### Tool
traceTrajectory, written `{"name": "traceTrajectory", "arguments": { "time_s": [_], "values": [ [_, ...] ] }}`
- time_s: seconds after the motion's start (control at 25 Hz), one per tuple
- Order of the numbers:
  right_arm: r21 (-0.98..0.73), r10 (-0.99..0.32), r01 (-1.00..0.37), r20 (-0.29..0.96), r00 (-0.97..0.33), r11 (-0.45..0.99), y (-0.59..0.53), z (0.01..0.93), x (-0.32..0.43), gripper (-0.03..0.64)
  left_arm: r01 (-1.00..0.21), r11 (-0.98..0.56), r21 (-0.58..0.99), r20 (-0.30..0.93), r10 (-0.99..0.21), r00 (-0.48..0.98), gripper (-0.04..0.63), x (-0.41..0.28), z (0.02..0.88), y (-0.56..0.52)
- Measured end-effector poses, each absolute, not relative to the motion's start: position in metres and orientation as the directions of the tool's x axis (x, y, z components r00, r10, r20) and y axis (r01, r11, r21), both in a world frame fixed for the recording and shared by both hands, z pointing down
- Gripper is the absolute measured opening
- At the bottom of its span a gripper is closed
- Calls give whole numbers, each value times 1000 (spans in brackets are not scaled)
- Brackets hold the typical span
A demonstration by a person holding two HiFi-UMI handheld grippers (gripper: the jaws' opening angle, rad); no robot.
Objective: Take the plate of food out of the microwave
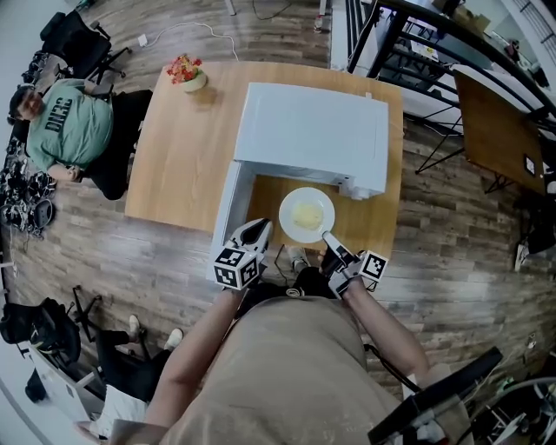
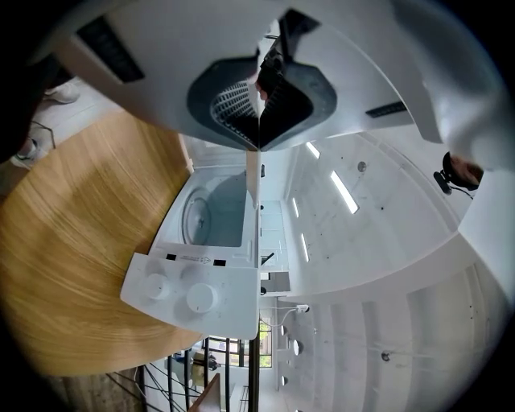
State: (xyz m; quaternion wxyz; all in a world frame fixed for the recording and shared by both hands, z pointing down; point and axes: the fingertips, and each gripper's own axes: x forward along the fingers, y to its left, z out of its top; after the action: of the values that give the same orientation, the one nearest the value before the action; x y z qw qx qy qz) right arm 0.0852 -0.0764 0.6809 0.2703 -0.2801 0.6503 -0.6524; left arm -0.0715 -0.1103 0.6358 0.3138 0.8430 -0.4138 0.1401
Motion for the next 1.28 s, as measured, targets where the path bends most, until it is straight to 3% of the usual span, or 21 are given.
{"name": "traceTrajectory", "arguments": {
  "time_s": [0.68, 1.28],
  "values": [
    [-996, -691, -80, 79, -719, -31, -55, 723, 89, 14, -783, -485, 391, 542, -566, 621, 6, -72, 649, -101],
    [-976, -669, -178, 213, -712, -121, -70, 810, 91, 14, -794, -476, 378, 556, -569, 606, 6, -84, 648, -101]
  ]
}}
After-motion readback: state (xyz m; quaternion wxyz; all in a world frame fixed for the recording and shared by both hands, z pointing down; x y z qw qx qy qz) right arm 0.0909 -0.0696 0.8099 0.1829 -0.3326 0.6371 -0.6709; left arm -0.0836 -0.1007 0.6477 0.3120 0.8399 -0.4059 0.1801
